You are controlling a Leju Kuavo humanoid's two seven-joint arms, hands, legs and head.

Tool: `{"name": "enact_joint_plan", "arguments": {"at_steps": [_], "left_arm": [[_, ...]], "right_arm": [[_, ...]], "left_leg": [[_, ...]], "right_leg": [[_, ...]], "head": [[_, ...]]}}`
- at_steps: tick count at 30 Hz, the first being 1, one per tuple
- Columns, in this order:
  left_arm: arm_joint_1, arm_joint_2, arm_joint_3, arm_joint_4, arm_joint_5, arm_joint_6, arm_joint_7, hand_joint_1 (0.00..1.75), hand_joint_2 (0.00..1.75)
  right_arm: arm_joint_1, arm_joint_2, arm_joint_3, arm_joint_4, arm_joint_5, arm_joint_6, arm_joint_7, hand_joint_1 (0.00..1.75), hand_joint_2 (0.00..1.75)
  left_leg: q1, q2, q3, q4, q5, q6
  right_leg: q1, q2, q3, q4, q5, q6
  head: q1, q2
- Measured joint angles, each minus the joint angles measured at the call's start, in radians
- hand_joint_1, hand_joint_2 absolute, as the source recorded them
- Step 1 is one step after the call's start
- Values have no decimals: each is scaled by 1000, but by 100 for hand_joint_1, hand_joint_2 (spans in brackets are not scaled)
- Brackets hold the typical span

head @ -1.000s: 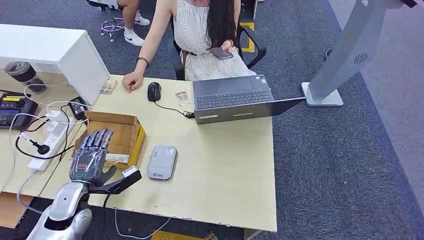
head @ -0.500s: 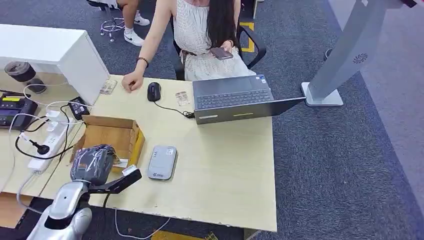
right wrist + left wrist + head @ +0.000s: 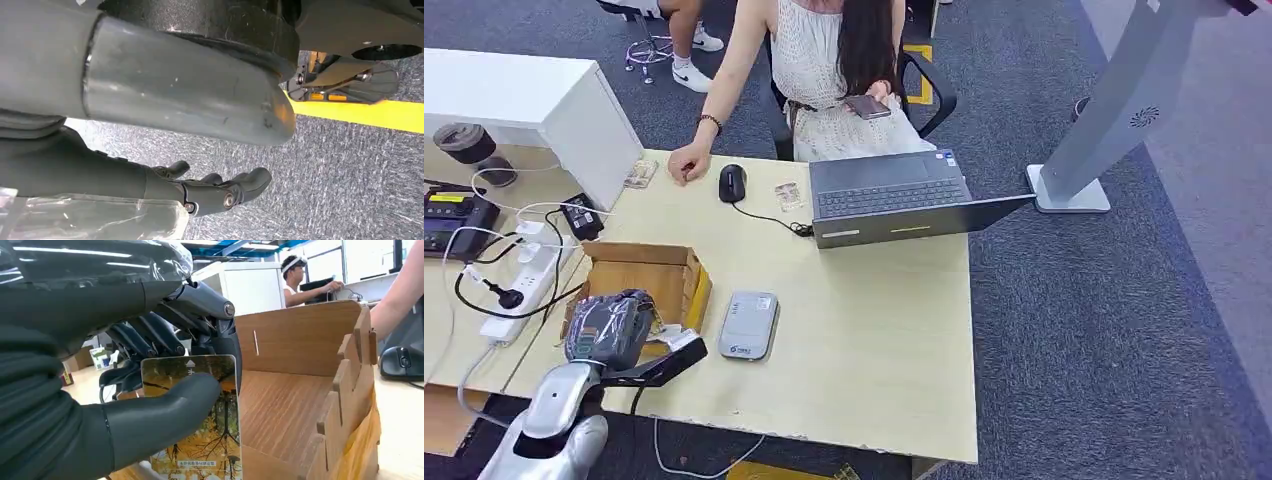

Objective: Pass the card to the sensor for recognition and then transmit it.

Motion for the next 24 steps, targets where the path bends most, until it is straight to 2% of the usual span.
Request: {"name": "enact_joint_plan", "arguments": {"at_steps": [4,7,9,19,24], "left_arm": [[-1,-5,0,5,-7,15,10,175,175],[-4,-11,0,16,-11,82,1,175,175],[-12,-15,0,18,-16,103,-3,175,175],[-86,-28,0,47,-23,121,-9,175,175],[-94,-33,0,60,-23,130,-10,175,175]], "right_arm": [[0,0,0,0,2,0,0,0,0],[0,0,0,0,3,-1,1,0,0],[0,0,0,0,3,0,0,0,0],[-2,0,2,0,18,1,0,0,0],[-2,0,2,0,18,0,1,0,0]], "left_leg": [[0,0,0,0,0,0],[0,0,0,0,0,0],[0,0,0,0,0,0],[0,0,0,0,0,0],[0,0,0,0,0,0]], "right_leg": [[0,0,0,0,0,0],[0,0,0,0,0,0],[0,0,0,0,0,0],[0,0,0,0,0,0],[0,0,0,0,0,0]], "head": [[0,0],[0,0],[0,0],[0,0],[0,0]]}}
